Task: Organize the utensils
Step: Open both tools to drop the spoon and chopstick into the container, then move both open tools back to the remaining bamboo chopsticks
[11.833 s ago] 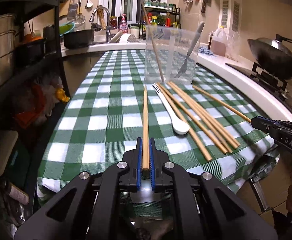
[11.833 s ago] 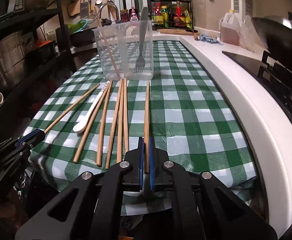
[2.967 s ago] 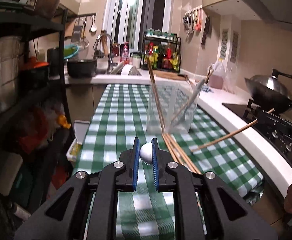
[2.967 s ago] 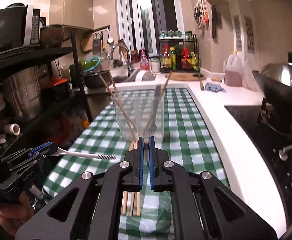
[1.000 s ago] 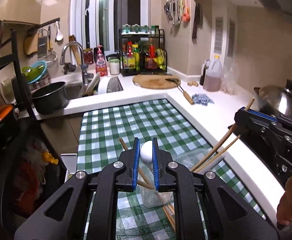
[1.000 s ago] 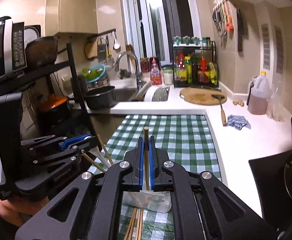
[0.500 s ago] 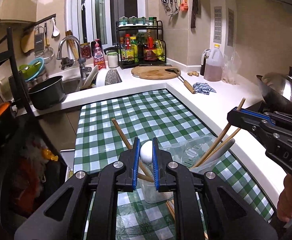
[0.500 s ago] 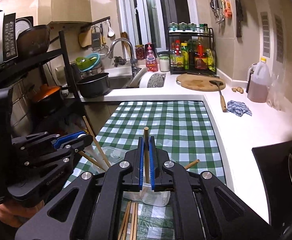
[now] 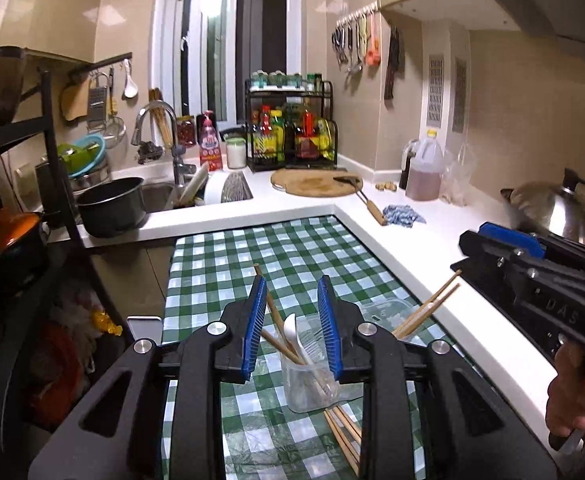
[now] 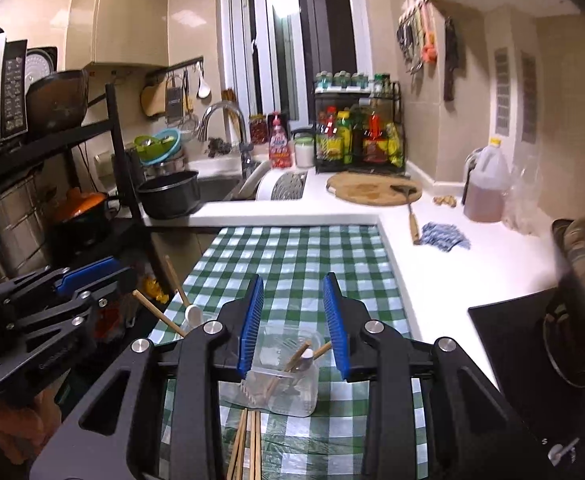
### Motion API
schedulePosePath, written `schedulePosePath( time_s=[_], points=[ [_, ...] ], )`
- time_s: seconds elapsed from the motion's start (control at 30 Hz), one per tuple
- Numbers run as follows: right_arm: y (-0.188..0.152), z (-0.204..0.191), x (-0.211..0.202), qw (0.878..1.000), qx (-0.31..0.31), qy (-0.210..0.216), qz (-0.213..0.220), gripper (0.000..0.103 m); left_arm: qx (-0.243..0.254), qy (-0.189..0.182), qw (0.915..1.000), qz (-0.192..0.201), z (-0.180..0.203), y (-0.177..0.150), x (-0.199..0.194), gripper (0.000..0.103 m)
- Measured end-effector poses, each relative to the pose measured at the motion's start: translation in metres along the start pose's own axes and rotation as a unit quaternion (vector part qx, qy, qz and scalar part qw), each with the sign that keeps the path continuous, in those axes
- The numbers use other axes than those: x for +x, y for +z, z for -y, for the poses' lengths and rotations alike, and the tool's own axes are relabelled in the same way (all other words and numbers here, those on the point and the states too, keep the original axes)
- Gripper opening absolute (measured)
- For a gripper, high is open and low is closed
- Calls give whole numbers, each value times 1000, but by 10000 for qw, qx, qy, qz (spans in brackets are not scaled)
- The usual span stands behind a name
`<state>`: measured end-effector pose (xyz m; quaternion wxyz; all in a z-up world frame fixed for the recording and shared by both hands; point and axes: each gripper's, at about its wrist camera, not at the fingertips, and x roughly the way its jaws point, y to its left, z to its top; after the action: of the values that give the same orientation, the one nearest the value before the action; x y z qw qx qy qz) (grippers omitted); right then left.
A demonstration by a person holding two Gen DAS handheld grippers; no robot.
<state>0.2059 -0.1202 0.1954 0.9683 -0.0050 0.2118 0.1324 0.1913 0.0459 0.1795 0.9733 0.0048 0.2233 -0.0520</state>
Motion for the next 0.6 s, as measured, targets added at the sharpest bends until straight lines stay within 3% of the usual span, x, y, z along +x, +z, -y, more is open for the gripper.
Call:
schedulePosePath(
  time_s=[0.2,0.33,0.6],
  points=[
    [-12,1,-52,9993,30,-91,373,32,-239,70,9995,174,5,-30,-41,27],
    [-43,0,-85,9986,58,-131,515,32,-356,99,9993,111,11,-59,-59,27],
    [-108,1,-111,9987,398,-126,286,32,-509,113,9986,-121,21,-120,-84,27]
  ],
)
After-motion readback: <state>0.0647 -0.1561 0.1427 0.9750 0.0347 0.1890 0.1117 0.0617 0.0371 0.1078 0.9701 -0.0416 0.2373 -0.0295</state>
